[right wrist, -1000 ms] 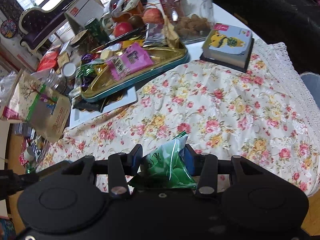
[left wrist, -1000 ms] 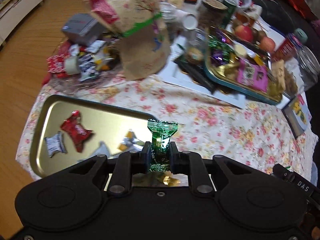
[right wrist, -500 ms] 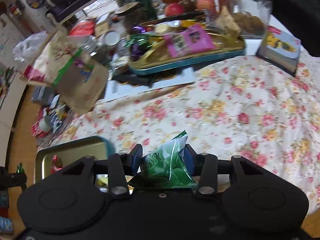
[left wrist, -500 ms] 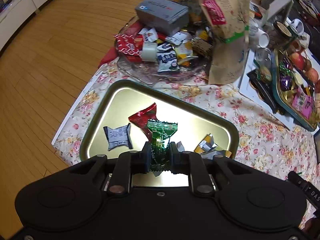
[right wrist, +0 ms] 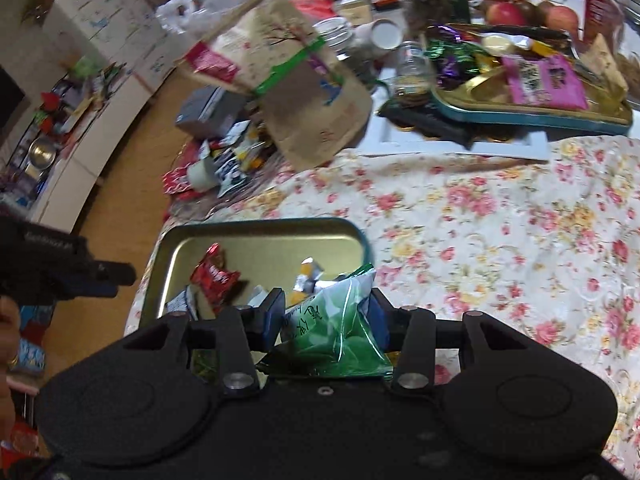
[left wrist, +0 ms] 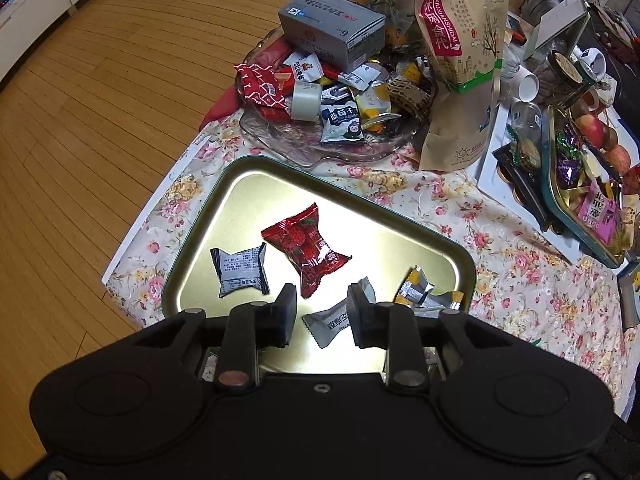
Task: Organize snacks
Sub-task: 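Lower the green packet into the tin tray and open the right tool, then grasp the gold wrapped candy on the cloth with the left tool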
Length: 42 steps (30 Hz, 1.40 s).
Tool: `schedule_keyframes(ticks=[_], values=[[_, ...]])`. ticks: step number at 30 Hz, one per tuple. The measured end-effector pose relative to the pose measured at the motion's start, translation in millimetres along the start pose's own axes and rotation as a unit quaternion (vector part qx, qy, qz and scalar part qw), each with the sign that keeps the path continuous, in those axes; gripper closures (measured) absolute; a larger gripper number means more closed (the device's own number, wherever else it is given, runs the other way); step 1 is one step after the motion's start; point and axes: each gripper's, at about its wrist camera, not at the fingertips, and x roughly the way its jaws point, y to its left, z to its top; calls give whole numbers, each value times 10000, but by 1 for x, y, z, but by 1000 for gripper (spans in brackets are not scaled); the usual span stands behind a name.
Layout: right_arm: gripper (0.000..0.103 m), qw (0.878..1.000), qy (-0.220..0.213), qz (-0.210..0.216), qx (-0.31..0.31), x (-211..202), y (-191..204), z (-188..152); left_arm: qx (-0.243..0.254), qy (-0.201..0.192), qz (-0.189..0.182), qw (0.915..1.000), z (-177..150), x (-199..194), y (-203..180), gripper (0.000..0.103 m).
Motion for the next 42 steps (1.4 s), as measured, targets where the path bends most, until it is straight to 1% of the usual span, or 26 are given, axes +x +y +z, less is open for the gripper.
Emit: schedule_keyframes(ticks=[5,9,13,18,27,34,42], values=[[54,9990,-12,365,-264,-1,17,-2,81,28,-9,10000,-2,1,-7,66],[54,9971,-8,668,-374,-5,25,-2,166,49,6,9999,-4,3,-13,66],[54,9967,-119,712,-377,-12,23,0,238,62,-9,9997,-5,3,-20,66],[54,9981,-263,530,-173,-19,7,6,386,83,10,9992,-8,5,-30,66],[54,9983,-291,-87,506,-24,-50,13,647,173,-71,9977,-14,8,-52,66],[54,9960,-208,-459,744,-27,-86,8,868,259,-117,9958,-21,11,-73,66],[54,9941,-116,-708,811,-29,-111,-3,1413,221,54,9897,-36,15,-110,66]])
